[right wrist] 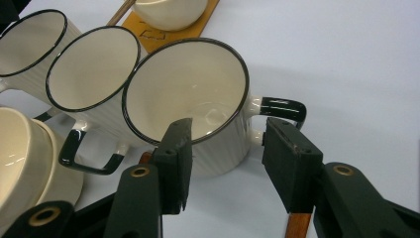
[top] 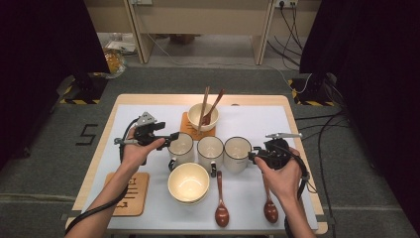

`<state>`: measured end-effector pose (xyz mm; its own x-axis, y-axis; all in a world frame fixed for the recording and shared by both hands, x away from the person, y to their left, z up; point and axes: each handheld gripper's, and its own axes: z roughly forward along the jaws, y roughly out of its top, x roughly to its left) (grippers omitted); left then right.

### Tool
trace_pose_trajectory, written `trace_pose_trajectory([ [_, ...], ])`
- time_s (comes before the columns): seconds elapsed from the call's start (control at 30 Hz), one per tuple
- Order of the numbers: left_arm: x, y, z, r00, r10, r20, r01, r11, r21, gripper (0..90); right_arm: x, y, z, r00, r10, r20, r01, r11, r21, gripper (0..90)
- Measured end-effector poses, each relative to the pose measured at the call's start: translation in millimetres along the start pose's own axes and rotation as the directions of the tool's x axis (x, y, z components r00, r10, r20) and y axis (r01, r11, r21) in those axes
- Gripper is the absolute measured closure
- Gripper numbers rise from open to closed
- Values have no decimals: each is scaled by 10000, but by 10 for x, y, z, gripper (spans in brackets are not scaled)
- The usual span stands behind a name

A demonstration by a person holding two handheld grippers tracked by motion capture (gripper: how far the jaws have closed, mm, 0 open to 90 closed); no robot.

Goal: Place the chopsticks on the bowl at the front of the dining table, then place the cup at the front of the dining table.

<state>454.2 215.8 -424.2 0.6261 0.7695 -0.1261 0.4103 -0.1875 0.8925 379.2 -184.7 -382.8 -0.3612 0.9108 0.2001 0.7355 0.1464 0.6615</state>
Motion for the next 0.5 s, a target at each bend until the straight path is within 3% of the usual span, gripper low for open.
trace_pose_trajectory([
  [0.5,-37,-49,15,10000,-20,93,20,10000,54,237,-26,3,-28,10000,56,55,-55,9999,-112,540],
])
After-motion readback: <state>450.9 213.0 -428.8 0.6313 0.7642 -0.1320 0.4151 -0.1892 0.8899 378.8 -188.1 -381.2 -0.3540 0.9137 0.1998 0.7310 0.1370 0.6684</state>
